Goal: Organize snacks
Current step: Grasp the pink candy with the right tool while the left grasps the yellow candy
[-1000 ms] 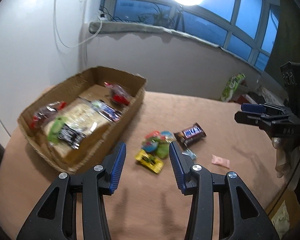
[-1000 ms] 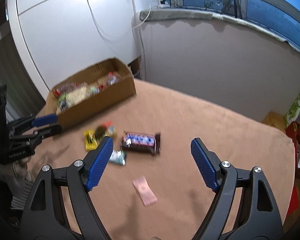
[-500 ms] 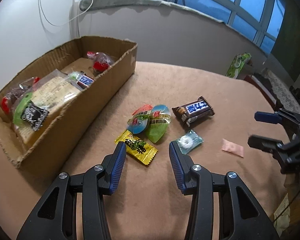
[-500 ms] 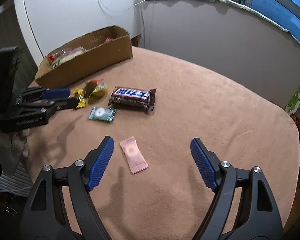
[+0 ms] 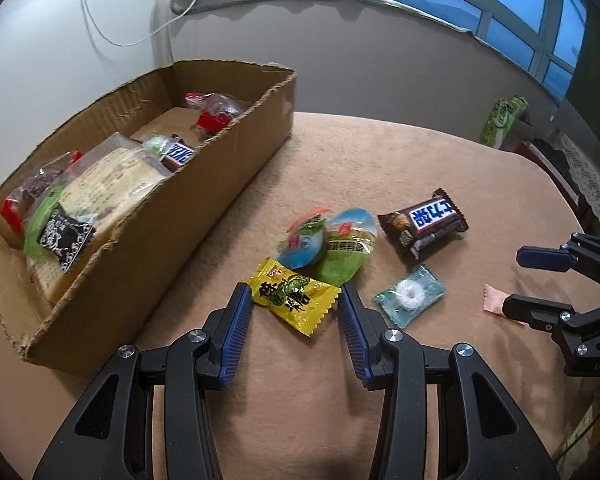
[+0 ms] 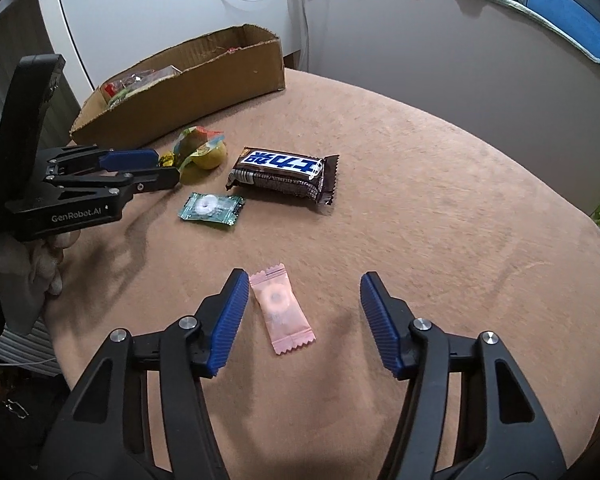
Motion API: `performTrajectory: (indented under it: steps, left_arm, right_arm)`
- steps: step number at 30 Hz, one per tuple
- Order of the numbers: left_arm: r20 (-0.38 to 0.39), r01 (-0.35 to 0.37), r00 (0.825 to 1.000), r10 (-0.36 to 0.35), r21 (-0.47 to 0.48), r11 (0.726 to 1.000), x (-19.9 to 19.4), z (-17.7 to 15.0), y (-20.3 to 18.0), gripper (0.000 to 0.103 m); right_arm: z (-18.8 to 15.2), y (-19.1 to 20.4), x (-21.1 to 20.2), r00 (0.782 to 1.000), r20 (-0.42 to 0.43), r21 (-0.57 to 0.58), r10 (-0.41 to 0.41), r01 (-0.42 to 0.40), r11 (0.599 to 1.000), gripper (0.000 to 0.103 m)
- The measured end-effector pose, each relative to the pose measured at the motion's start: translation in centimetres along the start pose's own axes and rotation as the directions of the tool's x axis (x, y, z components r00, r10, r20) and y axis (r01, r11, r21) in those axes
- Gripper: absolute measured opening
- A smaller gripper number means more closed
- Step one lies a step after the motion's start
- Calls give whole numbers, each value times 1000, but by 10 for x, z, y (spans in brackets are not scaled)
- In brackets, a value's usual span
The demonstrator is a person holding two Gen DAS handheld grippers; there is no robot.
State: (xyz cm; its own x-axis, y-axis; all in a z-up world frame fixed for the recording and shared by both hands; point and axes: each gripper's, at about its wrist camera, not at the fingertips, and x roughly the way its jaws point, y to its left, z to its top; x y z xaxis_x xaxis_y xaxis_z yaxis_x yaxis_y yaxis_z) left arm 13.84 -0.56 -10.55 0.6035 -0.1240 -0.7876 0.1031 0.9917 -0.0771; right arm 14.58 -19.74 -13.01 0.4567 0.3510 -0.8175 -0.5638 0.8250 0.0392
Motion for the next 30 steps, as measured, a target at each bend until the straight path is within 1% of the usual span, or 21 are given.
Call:
performTrajectory:
  steps: [2,5,7,10,12,14,15,17,18,19,20,21,25,30]
  left_arm:
    - [-8,-15,1000,15,11,1000,2,0,-1,43]
    - [7,-24,1000,24,17,1000,0,2,-2,43]
    - [-15,-29,999,29,35,999,5,4,-3,43]
    - [-15,-32,999,33,57,998,9,7,-5,43]
    - [-12,-28,1000,29,68,997,11,9,-5,43]
    - [-9,-23,1000,24,74,997,12,10,-5,42]
    - [-7,-21,1000,22,74,997,12,9,-5,39]
    - [0,-24,1000,24,68,997,10,9,-3,31]
    - [3,-25,1000,25,64,998,10,9,-2,23]
    - [4,-25,1000,25,60,998,10,9,-2,18]
    - [5,-22,1000,22,56,998,9,9,0,16]
    - [6,-21,1000,20,53,998,9,9,0,13]
    - [12,-12,1000,11,46,999,8,9,2,10]
    - [29,1,1000,-2,47,999,2,8,2,9]
  right_arm:
    - [0,1,3,1000,-7,-3,5,-5,1000,61]
    - [0,2,7,1000,-14,-10,11,-11,1000,61]
    - [0,2,10,1000,-22,-14,12,-12,1000,61]
    - [1,2,12,1000,-23,-21,9,-9,1000,61]
    - [2,3,12,1000,-23,-30,6,-6,1000,52]
    - [2,2,12,1000,-21,-36,-9,8,999,39]
    - [2,1,11,1000,-21,-37,-10,9,999,36]
    - [1,0,10,1000,-22,-37,-14,13,999,23]
    - [1,-1,10,1000,-23,-40,-18,17,999,23]
    - [1,0,10,1000,-24,-40,-17,16,999,23]
    - [0,-1,9,1000,-25,-39,-16,15,999,23]
    - [0,0,9,1000,-25,-40,-17,16,999,23]
    - [-2,0,7,1000,-20,-38,-22,22,999,22]
    - [-5,-4,2,1000,-7,-5,-4,4,1000,22]
